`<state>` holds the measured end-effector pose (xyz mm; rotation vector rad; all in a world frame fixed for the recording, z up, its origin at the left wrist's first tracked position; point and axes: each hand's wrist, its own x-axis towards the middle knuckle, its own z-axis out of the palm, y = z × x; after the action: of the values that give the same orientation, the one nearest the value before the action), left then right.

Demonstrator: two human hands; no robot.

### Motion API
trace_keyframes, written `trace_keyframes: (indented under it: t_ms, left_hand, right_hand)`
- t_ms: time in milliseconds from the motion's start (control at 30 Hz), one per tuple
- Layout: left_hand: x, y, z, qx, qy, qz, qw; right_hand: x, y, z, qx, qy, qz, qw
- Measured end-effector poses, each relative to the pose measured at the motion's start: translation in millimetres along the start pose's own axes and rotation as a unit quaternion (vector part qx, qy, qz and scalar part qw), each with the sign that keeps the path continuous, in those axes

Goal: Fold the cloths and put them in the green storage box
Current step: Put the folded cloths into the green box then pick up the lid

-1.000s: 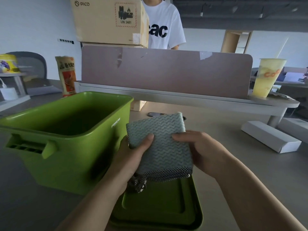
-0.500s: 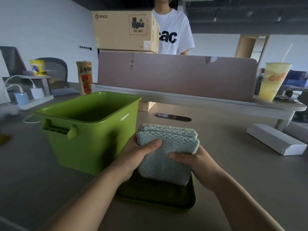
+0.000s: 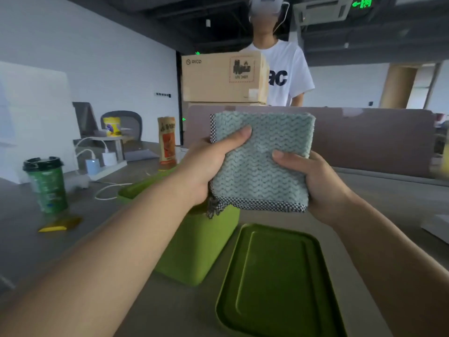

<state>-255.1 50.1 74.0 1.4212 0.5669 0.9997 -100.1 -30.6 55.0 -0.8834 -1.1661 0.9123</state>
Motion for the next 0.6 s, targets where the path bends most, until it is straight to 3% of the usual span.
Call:
trace_keyframes:
  t_ms: [133, 267, 367, 500, 600]
  left_hand:
    - [33, 20, -56, 0.054, 0.016, -0.077, 0.995]
    - [61, 18, -106, 0.151, 0.048, -0.132, 0.978]
    - [75, -5, -137, 0.335, 0.097, -0.084, 0.933]
    - [82, -32, -164, 0.519, 0.004, -0.132, 0.845]
    - [84, -39, -164, 0.53, 0.03, -0.098, 0.842]
  right_hand:
    - [53, 7, 40, 0.061, -0.045, 0.103, 0.992]
    - [96, 29, 64, 0.048, -0.043, 0.185, 0.981]
    - [113, 43, 74, 0.024, -0.021, 0.221, 0.975]
    - [124, 50, 79, -0.027, 0.02, 0.239, 0.97]
    - [127, 52, 80, -0.076, 0.033, 0.247, 0.965]
